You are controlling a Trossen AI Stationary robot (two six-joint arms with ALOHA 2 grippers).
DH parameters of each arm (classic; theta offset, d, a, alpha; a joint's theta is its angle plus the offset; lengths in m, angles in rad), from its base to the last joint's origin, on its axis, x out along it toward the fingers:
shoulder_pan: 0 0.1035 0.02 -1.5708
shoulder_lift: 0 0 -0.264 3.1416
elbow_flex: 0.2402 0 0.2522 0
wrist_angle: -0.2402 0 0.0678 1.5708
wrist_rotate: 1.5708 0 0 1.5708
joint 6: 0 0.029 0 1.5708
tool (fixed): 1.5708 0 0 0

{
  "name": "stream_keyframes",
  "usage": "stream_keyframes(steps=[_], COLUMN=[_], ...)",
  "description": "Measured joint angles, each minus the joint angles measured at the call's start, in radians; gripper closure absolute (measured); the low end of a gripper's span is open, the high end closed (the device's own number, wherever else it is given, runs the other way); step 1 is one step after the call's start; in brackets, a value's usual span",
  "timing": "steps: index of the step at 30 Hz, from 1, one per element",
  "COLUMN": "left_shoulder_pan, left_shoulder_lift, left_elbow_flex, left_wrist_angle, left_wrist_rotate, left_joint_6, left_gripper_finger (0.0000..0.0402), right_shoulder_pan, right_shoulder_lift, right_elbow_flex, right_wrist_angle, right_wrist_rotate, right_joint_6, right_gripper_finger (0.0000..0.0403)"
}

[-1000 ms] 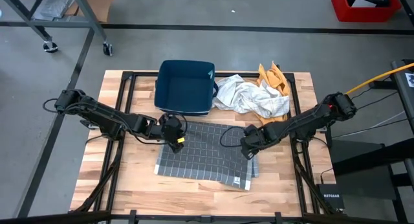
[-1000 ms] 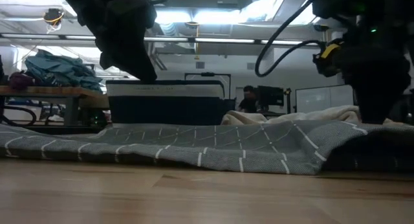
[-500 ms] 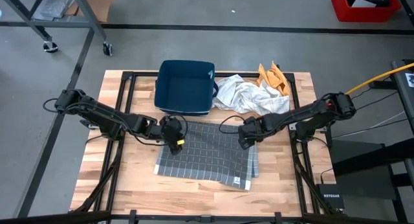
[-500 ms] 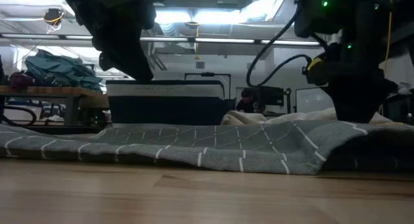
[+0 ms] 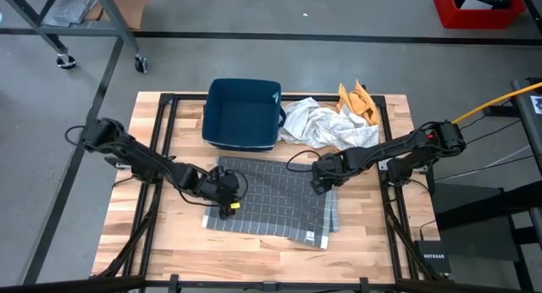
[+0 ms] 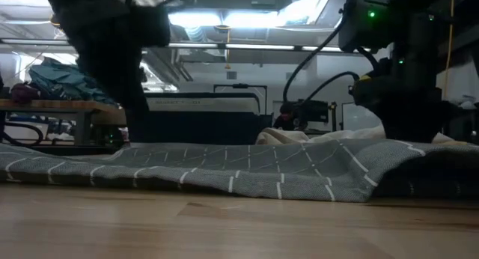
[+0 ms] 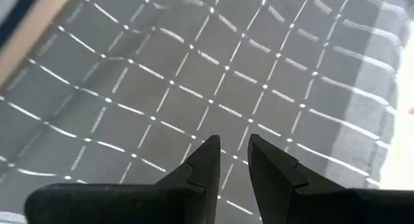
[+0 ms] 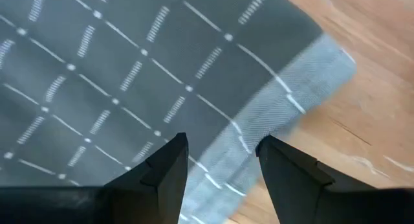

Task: Fold towel
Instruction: Fold the gray patterned towel

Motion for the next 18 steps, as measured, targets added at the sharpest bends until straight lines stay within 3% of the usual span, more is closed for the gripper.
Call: stream_keyframes(steps=[12, 18], left_shoulder_pan=[-0.007, -0.008], left_shoulder_lift=[0.121, 0.189], left_elbow_flex=[0.0, 0.0], left_wrist_angle=[0.07, 0.104], left_wrist_rotate=[-0.002, 0.032], left_joint_6=[-0.005, -0.008], left_gripper_finger=[0.0331, 0.0331], right_shoulder_pan=[0.0, 0.0], right_shoulder_lift=[0.0, 0.0], right_elbow_flex=[0.0, 0.0], right_wrist_angle=[-0.002, -0.002], right_wrist_rotate=[0.027, 0.075], right_joint_6=[0.0, 0.002], right_gripper_finger=[0.0214, 0.0263])
